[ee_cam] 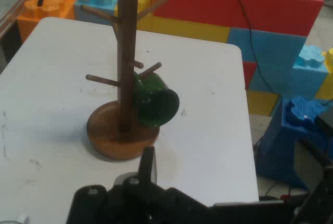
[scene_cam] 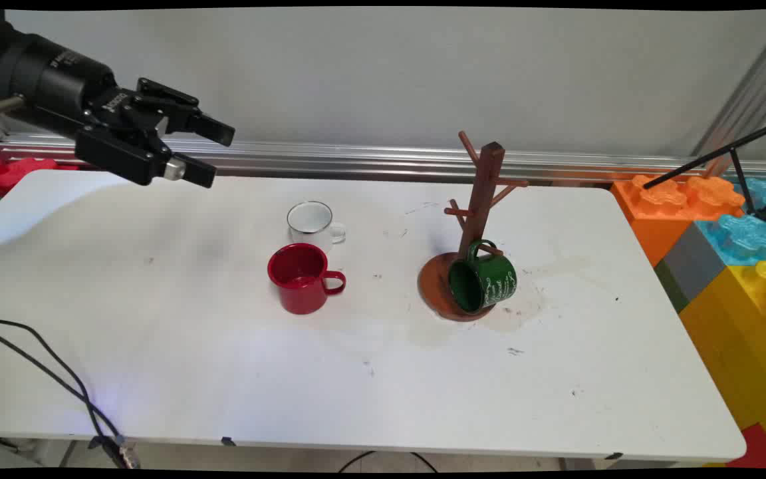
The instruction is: Pick up the green mug from the rack
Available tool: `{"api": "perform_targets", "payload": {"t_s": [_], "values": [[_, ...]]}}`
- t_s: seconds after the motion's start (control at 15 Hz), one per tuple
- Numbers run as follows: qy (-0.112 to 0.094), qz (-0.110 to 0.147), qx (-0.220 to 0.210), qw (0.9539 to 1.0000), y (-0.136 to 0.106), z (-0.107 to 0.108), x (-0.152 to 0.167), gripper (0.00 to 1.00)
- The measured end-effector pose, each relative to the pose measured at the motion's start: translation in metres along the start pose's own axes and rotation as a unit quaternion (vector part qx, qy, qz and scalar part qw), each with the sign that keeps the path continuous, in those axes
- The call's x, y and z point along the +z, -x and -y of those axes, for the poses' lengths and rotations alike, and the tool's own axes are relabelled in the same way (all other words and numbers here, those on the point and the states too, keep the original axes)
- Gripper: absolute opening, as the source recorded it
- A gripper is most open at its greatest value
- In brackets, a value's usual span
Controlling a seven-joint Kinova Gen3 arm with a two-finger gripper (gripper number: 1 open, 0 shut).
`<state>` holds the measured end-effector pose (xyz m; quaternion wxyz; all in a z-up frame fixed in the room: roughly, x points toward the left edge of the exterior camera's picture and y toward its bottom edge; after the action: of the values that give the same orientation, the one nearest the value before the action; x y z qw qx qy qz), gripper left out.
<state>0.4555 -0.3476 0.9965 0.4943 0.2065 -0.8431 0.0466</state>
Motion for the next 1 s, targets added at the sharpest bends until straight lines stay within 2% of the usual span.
{"api": "perform_targets", "payload": {"t_s": [0.2, 0.47, 1.0], "values": [[-0.008, 0.004, -0.014, 0.9999, -0.007, -0.009, 0.014, 1.0], [-0.023, 0.031, -0.03, 0.9988, -0.024, -0.019, 0.046, 1.0], [-0.059, 0.104, -0.049, 0.9916, -0.073, -0.025, 0.142, 1.0]]}}
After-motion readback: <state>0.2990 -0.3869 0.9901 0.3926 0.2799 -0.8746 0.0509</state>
